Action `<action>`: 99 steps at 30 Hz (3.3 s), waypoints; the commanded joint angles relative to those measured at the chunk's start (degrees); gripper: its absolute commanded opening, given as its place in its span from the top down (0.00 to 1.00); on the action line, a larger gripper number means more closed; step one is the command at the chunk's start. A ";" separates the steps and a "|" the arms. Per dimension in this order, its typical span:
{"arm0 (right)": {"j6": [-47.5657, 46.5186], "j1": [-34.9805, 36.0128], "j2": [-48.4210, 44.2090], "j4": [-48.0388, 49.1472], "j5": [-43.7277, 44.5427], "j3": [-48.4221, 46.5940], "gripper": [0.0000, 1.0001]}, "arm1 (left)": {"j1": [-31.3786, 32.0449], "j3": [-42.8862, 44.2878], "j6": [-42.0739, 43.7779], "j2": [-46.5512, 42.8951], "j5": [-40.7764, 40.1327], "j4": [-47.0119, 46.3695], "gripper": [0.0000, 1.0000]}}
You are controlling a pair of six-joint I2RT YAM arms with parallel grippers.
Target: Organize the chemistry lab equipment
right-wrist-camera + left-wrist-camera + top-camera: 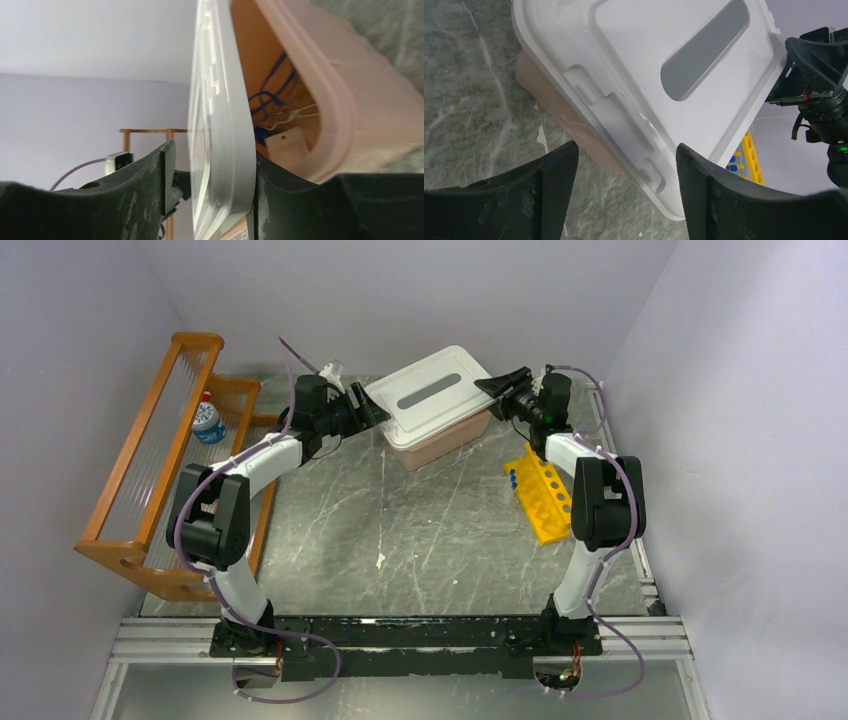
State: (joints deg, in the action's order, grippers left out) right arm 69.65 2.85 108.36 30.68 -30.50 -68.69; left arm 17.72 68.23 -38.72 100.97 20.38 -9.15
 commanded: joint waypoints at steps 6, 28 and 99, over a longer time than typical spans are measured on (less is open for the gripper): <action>-16.03 -0.69 -4.81 -21.09 12.32 -7.18 0.40 | 0.65 2.67 1.57 0.58 2.75 0.01 0.26; -44.72 4.15 0.07 -43.41 26.30 -22.83 0.35 | 0.63 4.82 4.61 0.89 7.56 3.30 0.36; -30.77 23.15 -57.41 -78.65 48.56 4.31 0.00 | 2.51 -3.18 23.54 -48.76 -17.58 43.62 0.06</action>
State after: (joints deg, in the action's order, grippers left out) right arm 34.15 25.41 56.69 -35.99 11.68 -66.92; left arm 19.88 67.46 -16.27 56.07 7.81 27.70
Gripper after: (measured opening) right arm 0.997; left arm 0.946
